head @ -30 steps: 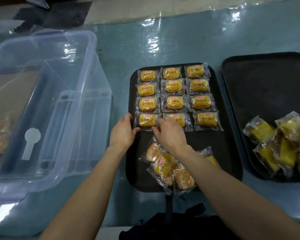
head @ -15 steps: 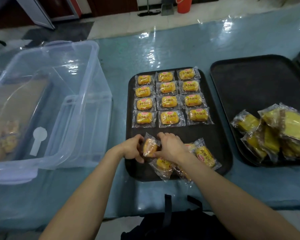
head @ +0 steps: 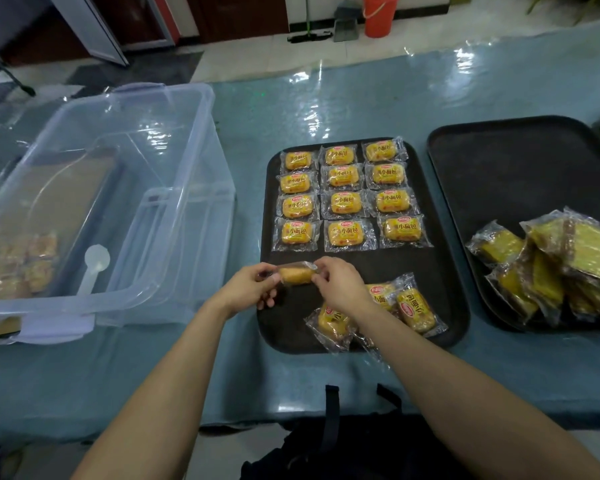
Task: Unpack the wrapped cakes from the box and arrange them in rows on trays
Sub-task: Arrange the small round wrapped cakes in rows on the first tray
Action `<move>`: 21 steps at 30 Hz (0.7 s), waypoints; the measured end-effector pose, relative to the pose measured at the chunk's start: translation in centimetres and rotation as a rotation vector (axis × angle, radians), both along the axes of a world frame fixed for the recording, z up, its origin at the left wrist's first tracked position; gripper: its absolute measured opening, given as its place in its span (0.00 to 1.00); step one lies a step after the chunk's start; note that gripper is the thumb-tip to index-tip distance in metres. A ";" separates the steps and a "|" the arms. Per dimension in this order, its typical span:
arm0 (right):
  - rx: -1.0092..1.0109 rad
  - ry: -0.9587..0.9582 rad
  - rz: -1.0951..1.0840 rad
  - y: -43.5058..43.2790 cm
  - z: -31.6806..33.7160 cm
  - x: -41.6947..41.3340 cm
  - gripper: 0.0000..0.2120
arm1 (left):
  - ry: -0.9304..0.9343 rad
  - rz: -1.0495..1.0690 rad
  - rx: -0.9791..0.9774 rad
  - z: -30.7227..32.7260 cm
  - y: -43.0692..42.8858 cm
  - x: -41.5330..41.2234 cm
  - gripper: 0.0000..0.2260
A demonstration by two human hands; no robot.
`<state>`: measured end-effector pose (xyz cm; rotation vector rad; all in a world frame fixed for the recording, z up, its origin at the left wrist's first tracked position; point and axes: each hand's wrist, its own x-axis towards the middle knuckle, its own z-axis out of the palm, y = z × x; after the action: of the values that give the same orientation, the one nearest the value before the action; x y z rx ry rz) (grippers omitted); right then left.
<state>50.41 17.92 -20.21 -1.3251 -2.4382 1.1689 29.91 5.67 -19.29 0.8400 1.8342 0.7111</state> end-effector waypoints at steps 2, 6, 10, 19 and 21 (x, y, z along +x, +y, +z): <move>-0.013 0.017 -0.028 0.2 0.2 -0.3 0.10 | 0.086 0.024 -0.073 -0.3 0.1 0.5 0.11; -0.058 0.050 -0.081 0.2 0.7 -0.6 0.15 | 0.152 0.058 -0.174 -0.6 0.3 1.3 0.29; -0.192 0.022 -0.054 0.2 0.3 -0.7 0.20 | 0.442 -0.053 -0.270 -1.1 0.5 1.4 0.34; -0.091 -0.193 0.080 0.3 -1.5 -1.3 0.45 | 0.749 -0.107 -0.245 -1.9 0.2 0.4 0.18; -0.024 -0.246 0.104 0.3 -1.4 -1.3 0.42 | 0.745 -0.135 -0.089 -2.0 0.1 0.6 0.25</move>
<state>49.07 18.17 -21.62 -1.4433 -2.7011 1.1214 30.52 5.81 -21.30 1.2657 2.4025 0.2258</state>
